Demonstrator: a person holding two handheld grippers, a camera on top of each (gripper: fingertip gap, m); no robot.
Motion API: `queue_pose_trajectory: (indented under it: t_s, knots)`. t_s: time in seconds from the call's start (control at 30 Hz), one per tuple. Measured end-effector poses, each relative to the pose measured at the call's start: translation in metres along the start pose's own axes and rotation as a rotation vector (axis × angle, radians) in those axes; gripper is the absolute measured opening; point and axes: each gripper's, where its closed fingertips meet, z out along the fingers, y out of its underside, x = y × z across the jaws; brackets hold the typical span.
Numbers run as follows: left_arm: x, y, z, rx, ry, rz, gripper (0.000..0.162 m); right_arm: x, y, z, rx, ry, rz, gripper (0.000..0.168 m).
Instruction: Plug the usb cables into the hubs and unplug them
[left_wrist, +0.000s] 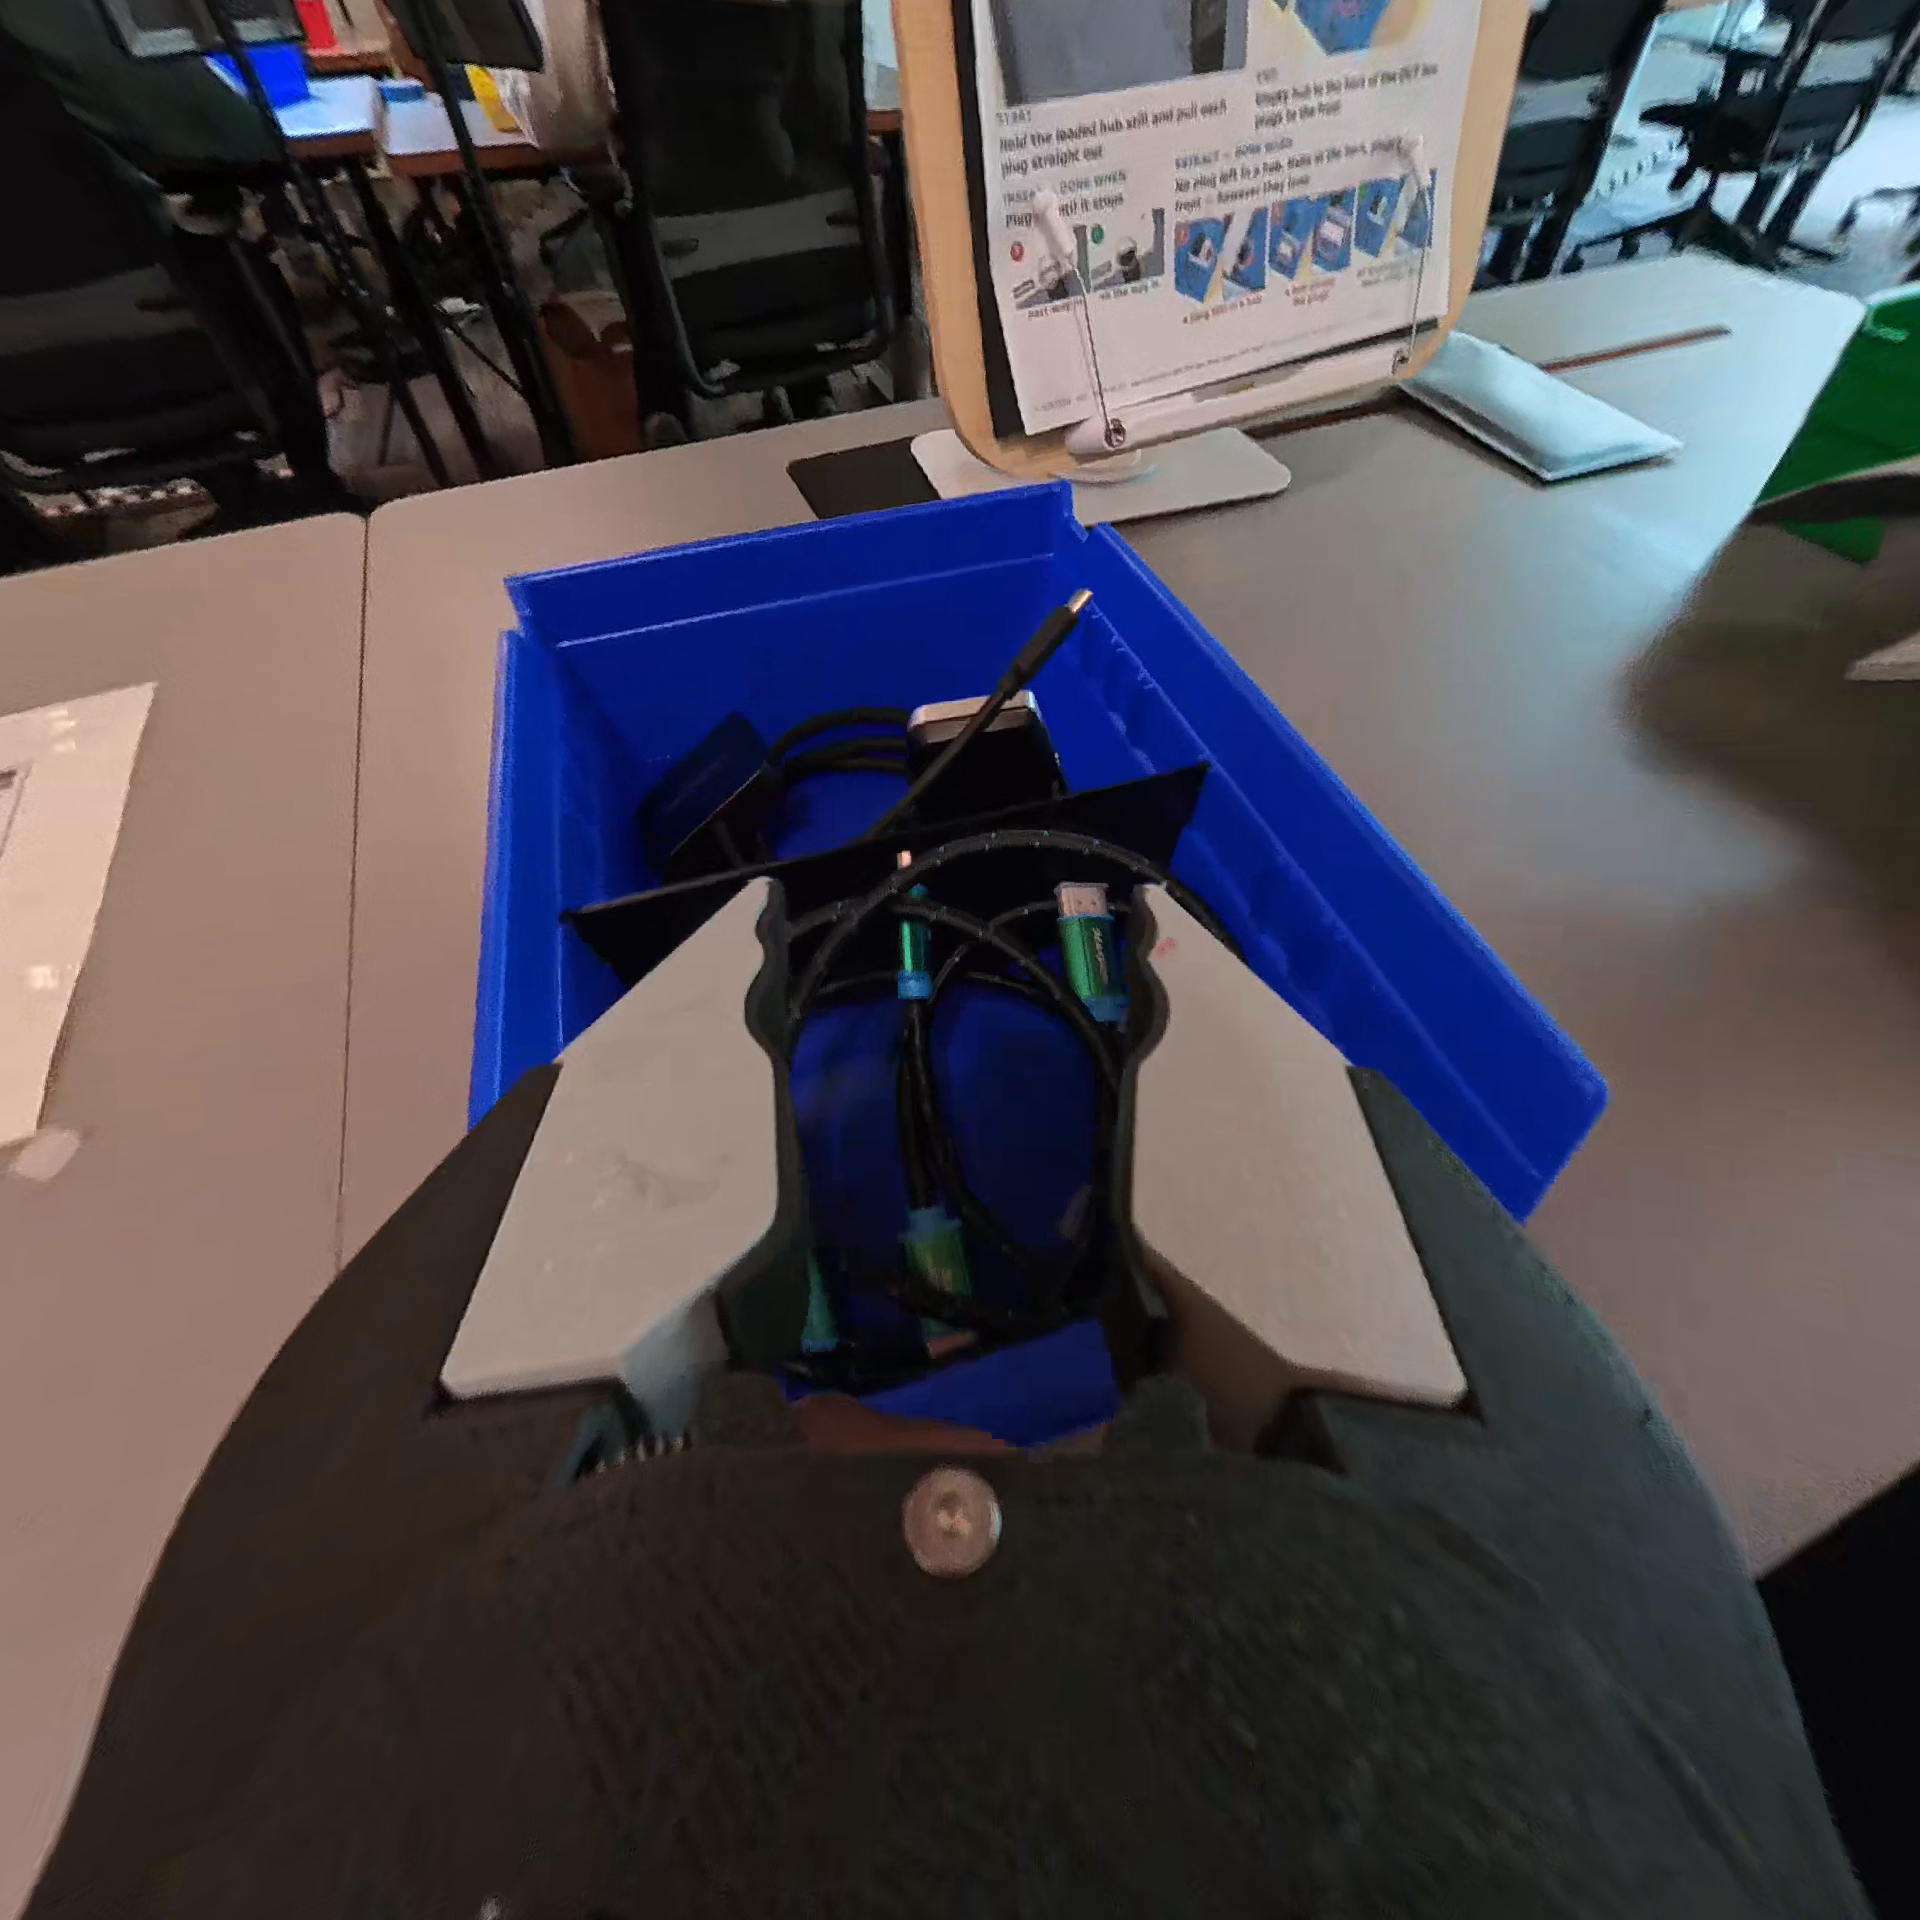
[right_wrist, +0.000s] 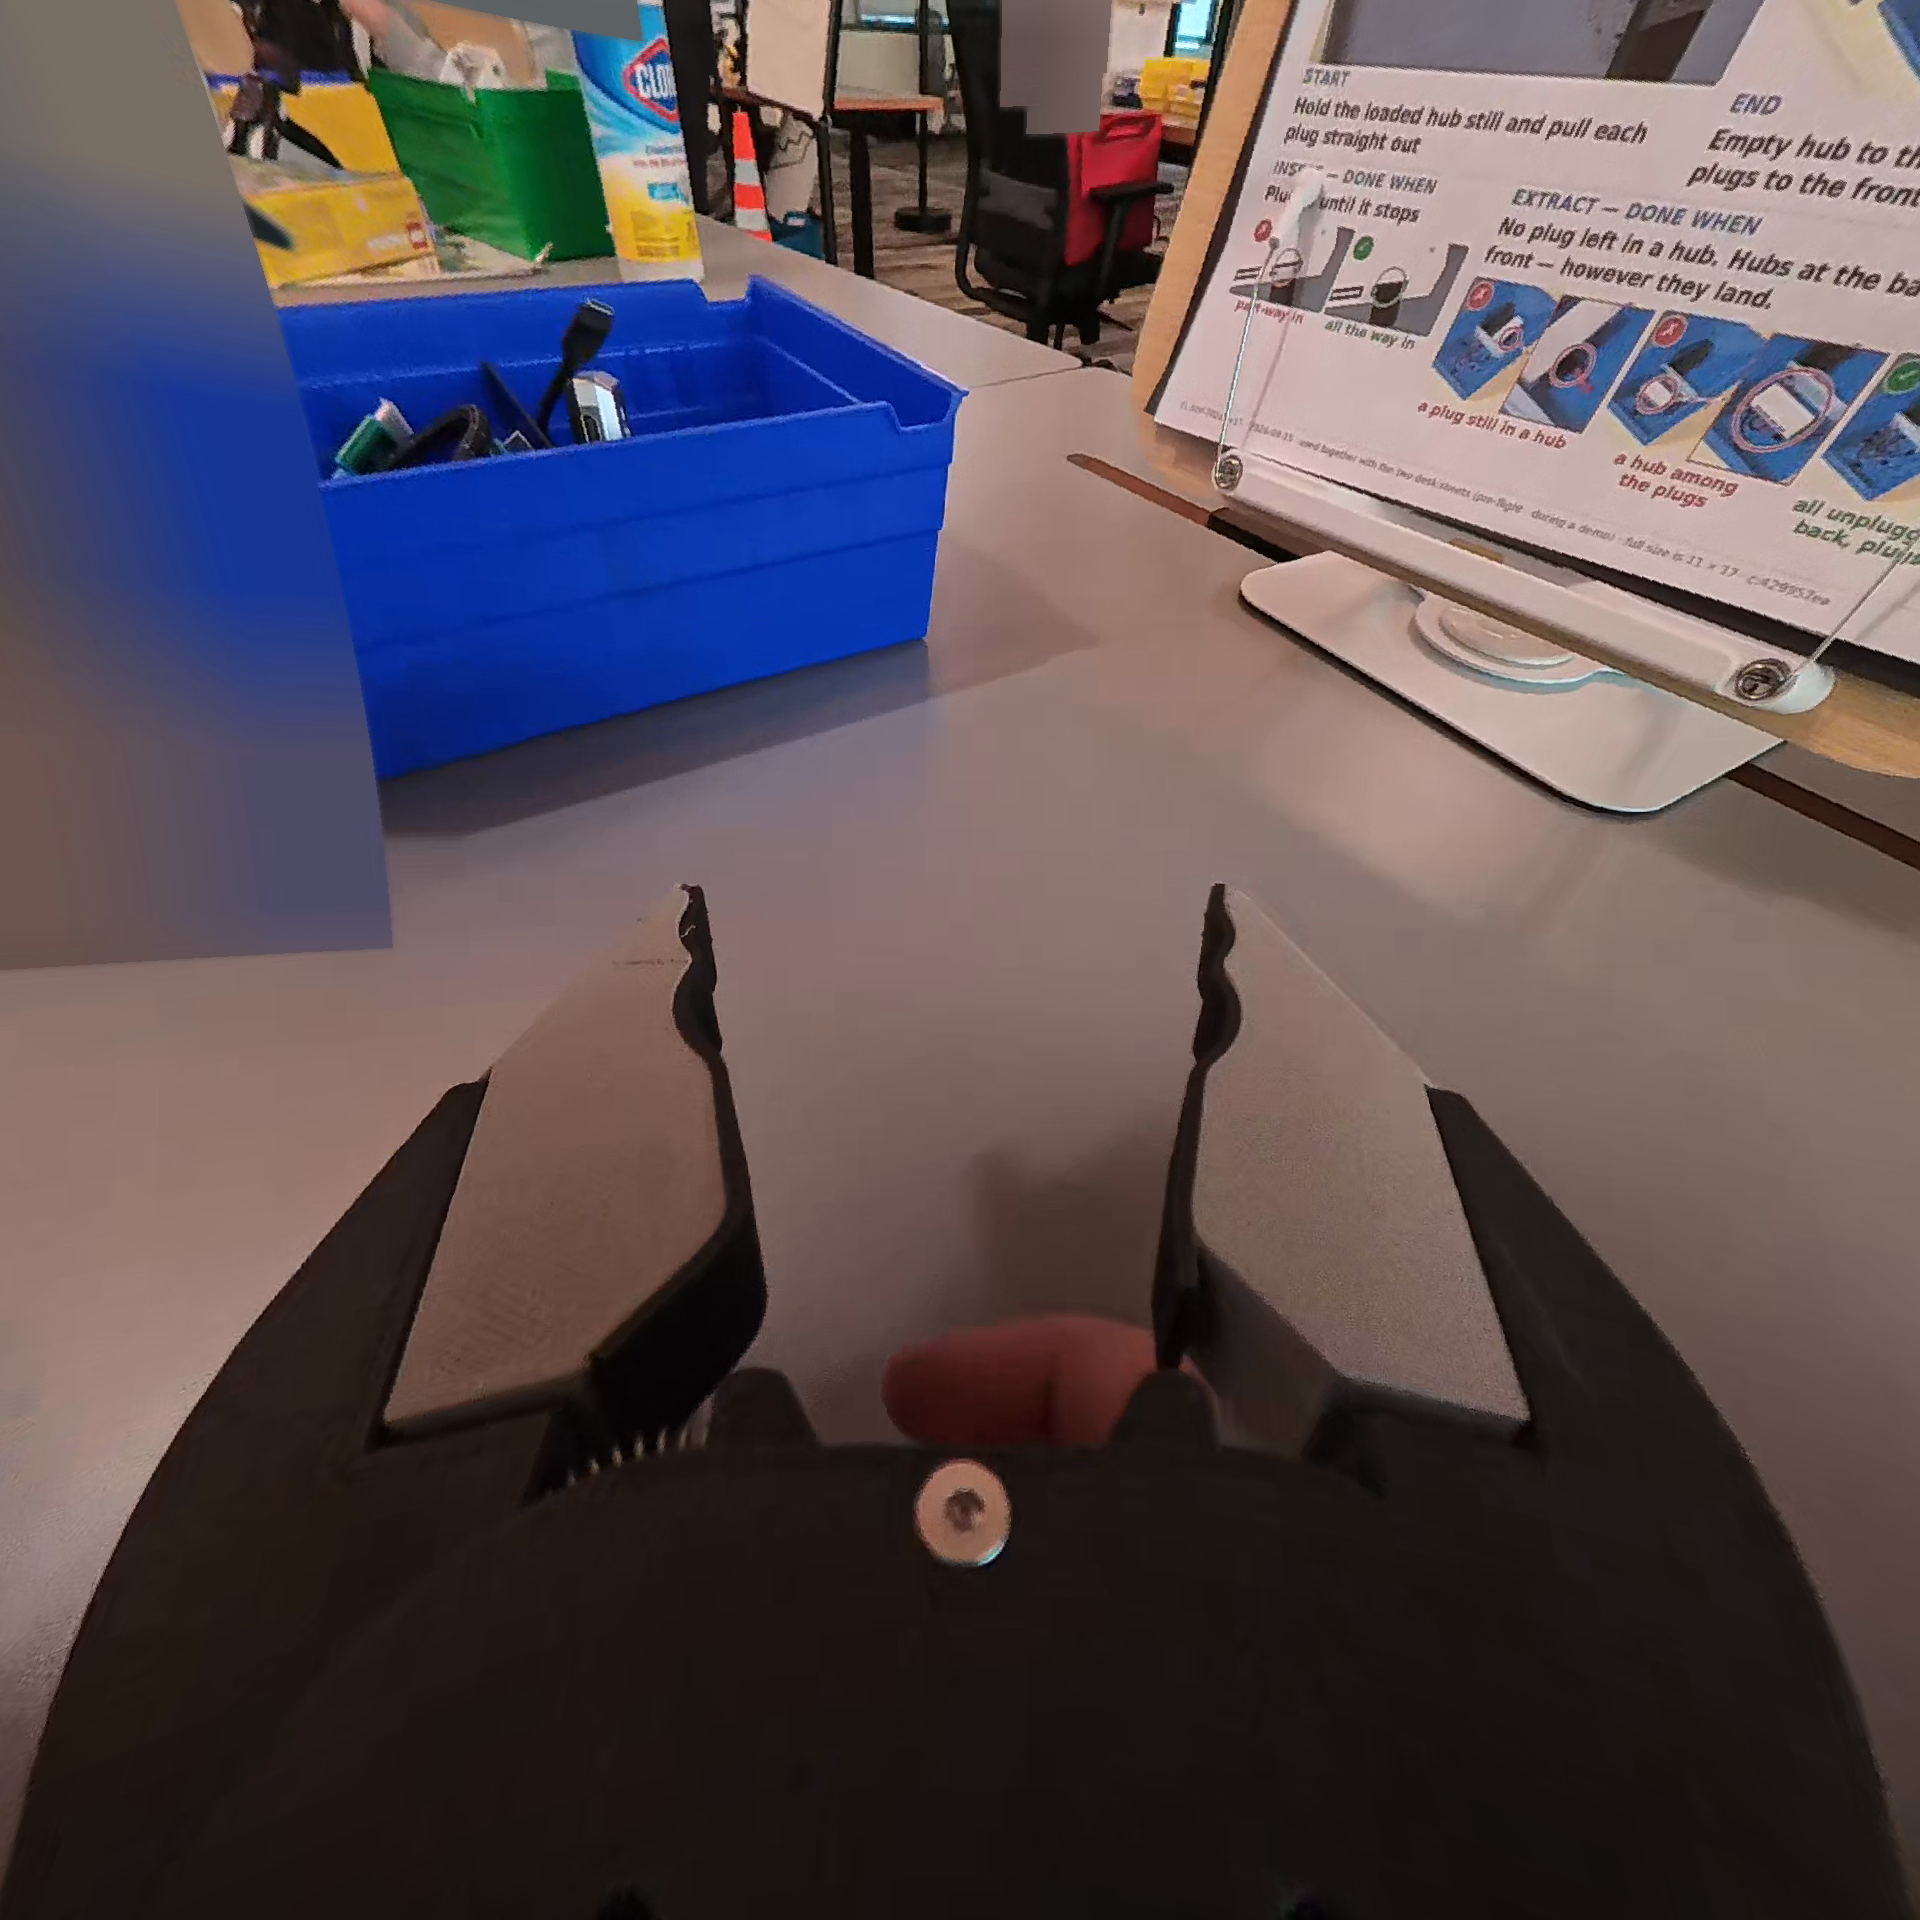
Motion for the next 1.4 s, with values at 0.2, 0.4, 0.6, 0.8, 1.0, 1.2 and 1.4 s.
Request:
queue_pose_trajectory:
  t_s: [0.2, 0.4, 0.6, 0.8, 1.0, 1.2, 1.4]
  knots:
    - [-0.017, -0.042, 0.033, -0.061, 0.039, 0.249, 0.06, -0.009, 0.005, 0.001, -0.002, -0.056, 0.057, 0.087]
    - [-0.058, -0.045, 0.089, -0.342, 0.193, 0.527, 0.052, -0.017, 0.014, 0.007, -0.052, -0.07, 0.025, 0.087]
    - [-0.026, -0.014, 0.098, -0.388, 0.614, 0.661, 0.045, -0.026, -0.001, 0.002, 0.013, -0.106, 0.066, 0.086]
    - [-0.001, 0.01, 0.106, -0.543, 0.789, 0.685, 0.039, -0.025, -0.004, -0.001, 0.03, -0.109, 0.081, 0.085]
    - [0.002, 0.019, 0.117, -0.667, 0.791, 0.704, 0.052, -0.023, -0.005, -0.003, 0.033, -0.078, 0.038, 0.081]
    - [0.005, 0.015, 0.118, -0.594, 0.746, 0.735, 0.024, -0.022, -0.004, -0.003, 0.027, -0.062, 0.021, 0.078]
    - [-0.008, -0.004, 0.121, -0.417, 0.575, 0.691, 0.026, -0.025, 0.0, 0.0, 0.01, -0.042, -0.037, 0.075]
